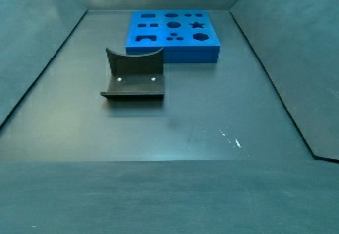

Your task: Insert the arch object.

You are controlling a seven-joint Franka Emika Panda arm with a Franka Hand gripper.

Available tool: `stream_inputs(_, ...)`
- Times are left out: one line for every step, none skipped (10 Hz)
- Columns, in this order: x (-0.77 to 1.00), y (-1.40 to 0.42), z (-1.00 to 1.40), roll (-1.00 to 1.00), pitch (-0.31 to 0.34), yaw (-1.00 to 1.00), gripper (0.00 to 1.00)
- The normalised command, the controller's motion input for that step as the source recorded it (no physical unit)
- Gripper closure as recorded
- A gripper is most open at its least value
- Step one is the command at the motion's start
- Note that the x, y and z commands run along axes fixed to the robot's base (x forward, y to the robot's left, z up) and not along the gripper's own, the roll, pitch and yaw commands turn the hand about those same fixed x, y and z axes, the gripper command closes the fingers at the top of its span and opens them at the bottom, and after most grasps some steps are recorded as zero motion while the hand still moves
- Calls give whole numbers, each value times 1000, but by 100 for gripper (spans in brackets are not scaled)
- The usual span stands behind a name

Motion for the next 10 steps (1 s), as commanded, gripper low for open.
stream_inputs(506, 409, -980, 44, 23, 0, 100)
stream_inputs(374, 351, -800, 134, 1, 23, 100)
stream_inputs(334, 346, -683, 180, 6, 71, 100)
stream_inputs(289, 314, -537, 294, 40, 123, 100)
stream_inputs(251, 331, -337, 384, 101, 137, 100)
stream_inputs(249, 314, -291, 407, 121, 140, 100)
stream_inputs(297, 251, -200, 154, 94, 91, 100)
stream_inputs(337, 271, -149, 0, 73, 37, 100)
stream_inputs(426, 329, -191, -71, 74, 0, 100)
stream_inputs(469, 363, -206, -126, 53, 0, 100)
